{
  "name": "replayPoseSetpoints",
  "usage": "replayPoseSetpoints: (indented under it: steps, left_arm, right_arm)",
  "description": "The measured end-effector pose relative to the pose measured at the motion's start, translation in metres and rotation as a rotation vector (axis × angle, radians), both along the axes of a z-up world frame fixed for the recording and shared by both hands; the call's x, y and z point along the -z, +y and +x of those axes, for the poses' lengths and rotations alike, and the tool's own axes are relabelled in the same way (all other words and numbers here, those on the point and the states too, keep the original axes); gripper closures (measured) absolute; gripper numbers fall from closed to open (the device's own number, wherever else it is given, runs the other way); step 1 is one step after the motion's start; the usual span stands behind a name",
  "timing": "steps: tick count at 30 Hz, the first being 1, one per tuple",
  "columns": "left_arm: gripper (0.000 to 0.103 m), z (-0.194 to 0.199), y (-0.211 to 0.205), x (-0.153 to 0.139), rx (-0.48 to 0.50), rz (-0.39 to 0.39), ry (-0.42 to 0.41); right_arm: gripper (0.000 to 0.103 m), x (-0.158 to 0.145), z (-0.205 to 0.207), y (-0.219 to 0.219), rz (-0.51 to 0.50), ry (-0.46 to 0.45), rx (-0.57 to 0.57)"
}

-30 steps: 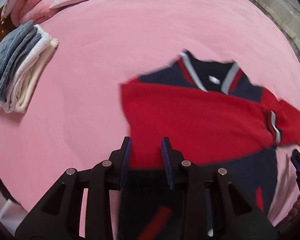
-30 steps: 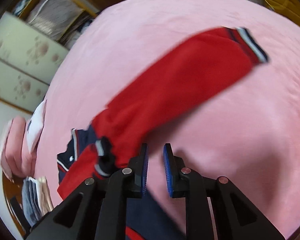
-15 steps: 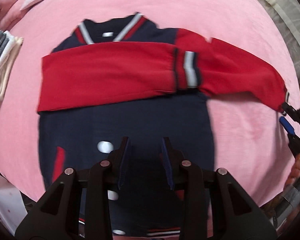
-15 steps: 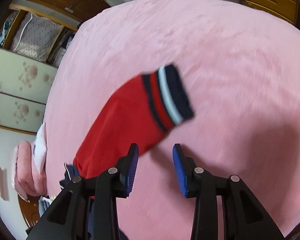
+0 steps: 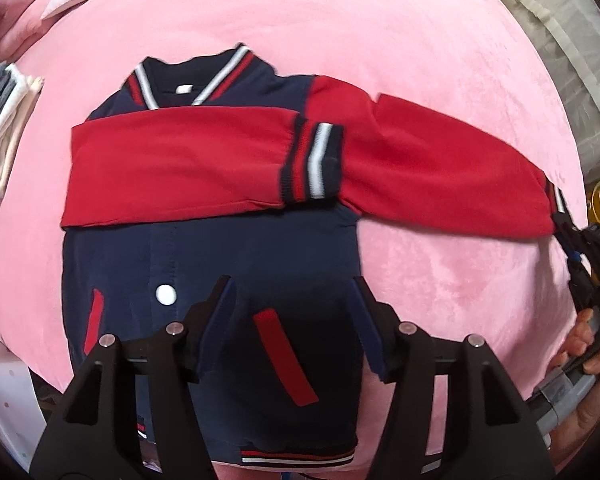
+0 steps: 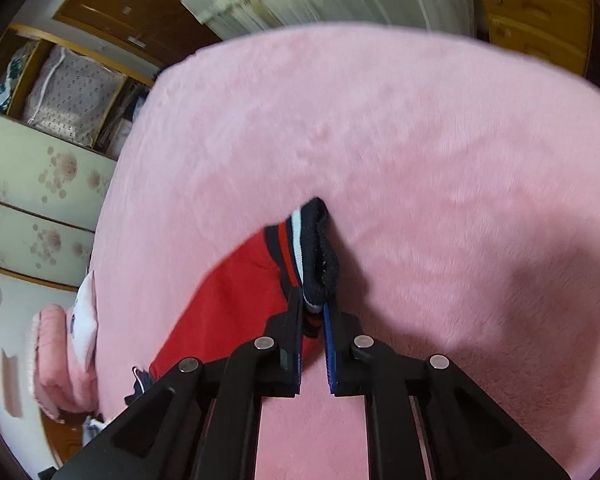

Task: Fold large clothes
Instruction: 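Grasp the other red sleeve cuff with the right gripper and lift it, then fold the held sleeve across the body with the right gripper and release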

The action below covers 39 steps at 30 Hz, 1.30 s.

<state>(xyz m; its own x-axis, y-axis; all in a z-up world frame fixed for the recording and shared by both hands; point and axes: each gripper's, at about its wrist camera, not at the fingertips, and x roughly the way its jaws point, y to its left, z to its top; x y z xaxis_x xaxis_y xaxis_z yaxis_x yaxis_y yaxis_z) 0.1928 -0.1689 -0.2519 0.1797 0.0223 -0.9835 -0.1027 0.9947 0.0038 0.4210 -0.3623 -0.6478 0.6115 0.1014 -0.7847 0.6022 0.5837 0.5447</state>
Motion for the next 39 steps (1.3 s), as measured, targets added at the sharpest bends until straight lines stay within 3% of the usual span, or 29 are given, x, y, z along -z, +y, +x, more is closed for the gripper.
replayPoseSetpoints:
  steps: [3, 7, 15, 19, 24, 31, 36, 39]
  left_arm:
    - [0.047, -0.001, 0.021, -0.003, -0.047, -0.011, -0.012]
    - [0.047, -0.004, 0.051, -0.009, -0.109, -0.009, -0.03]
    - [0.047, -0.022, 0.115, -0.019, -0.178, 0.006, -0.071]
    - [0.047, -0.033, 0.147, -0.021, -0.213, -0.018, -0.074]
    - [0.047, -0.047, 0.193, -0.022, -0.267, -0.06, -0.09]
    - [0.047, -0.06, 0.264, -0.023, -0.312, -0.042, -0.105]
    - [0.047, -0.053, 0.319, -0.018, -0.387, -0.062, -0.096]
    - [0.047, -0.043, 0.348, -0.014, -0.41, -0.08, -0.106]
  right_arm:
    - [0.095, -0.017, 0.006, 0.007, -0.066, -0.023, -0.014]
    - [0.095, -0.062, 0.027, 0.022, -0.174, -0.062, -0.067]
    - [0.095, -0.167, 0.067, 0.086, -0.337, -0.259, -0.221]
    - [0.095, -0.207, 0.074, 0.131, -0.361, -0.346, -0.309]
    - [0.095, -0.231, 0.086, 0.201, -0.365, -0.42, -0.435]
    - [0.095, -0.216, 0.088, 0.328, -0.388, -0.442, -0.684]
    - [0.095, -0.158, 0.063, 0.427, -0.431, -0.359, -0.849]
    - [0.095, -0.099, 0.057, 0.461, -0.429, -0.263, -0.915]
